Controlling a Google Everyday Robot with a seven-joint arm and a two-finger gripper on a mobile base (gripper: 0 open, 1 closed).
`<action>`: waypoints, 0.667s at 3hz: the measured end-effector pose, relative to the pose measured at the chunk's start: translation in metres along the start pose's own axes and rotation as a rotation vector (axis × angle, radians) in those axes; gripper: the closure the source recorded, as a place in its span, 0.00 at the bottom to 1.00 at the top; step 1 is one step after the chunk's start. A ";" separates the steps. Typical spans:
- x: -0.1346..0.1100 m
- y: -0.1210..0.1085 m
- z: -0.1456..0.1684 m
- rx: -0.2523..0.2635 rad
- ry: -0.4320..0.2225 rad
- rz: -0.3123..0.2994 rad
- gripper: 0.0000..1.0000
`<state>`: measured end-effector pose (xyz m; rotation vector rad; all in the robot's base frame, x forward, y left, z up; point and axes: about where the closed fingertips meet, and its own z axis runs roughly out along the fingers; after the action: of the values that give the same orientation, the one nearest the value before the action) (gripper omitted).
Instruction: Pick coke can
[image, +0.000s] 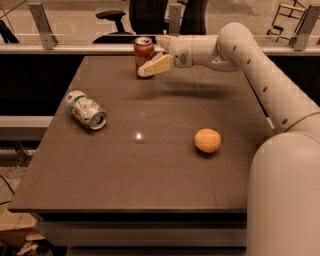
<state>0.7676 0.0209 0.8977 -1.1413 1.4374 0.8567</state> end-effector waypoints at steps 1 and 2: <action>-0.001 0.000 0.008 0.009 -0.004 0.010 0.00; 0.000 -0.002 0.015 0.018 -0.013 0.018 0.00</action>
Offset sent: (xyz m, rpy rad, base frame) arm 0.0124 0.0122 -0.0032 0.0308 0.0102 -0.0433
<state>0.7740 0.0347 0.8951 -1.1087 1.4438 0.8608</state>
